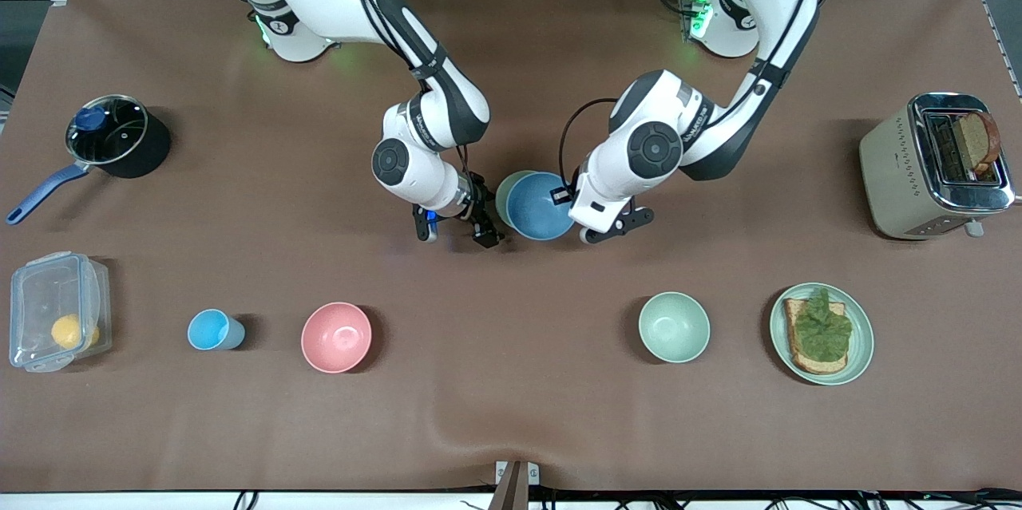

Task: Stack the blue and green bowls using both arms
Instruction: 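Lower the blue bowl into the green bowl with the left gripper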

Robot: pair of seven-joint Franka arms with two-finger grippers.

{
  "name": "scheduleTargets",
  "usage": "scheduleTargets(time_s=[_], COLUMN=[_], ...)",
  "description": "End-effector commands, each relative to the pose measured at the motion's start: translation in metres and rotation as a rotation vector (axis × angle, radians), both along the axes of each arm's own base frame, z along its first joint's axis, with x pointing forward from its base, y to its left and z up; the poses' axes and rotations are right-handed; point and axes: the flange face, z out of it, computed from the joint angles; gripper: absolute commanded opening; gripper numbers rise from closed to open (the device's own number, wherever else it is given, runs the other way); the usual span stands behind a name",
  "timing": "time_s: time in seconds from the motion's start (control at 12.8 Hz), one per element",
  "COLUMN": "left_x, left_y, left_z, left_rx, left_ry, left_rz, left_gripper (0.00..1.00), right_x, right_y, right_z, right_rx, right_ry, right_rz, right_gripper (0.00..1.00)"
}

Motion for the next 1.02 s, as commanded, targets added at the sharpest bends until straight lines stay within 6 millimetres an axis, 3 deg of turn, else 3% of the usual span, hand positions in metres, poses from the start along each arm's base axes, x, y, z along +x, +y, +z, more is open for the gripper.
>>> scheduleTargets(time_s=[0.0, 0.94], left_x=[-0.013, -0.038], left_y=[-0.007, -0.017], left_z=[-0.009, -0.037], left_rx=[-0.017, -0.015], left_ry=[-0.007, -0.020], left_rz=[0.022, 0.005], left_gripper=[0.00, 0.00], right_x=[0.002, -0.003], right_y=[0.000, -0.010], right_z=[0.000, -0.008], right_rx=[0.016, 0.119], right_ry=[-0.007, -0.015], right_rz=[-0.019, -0.003], right_gripper=[1.00, 1.00])
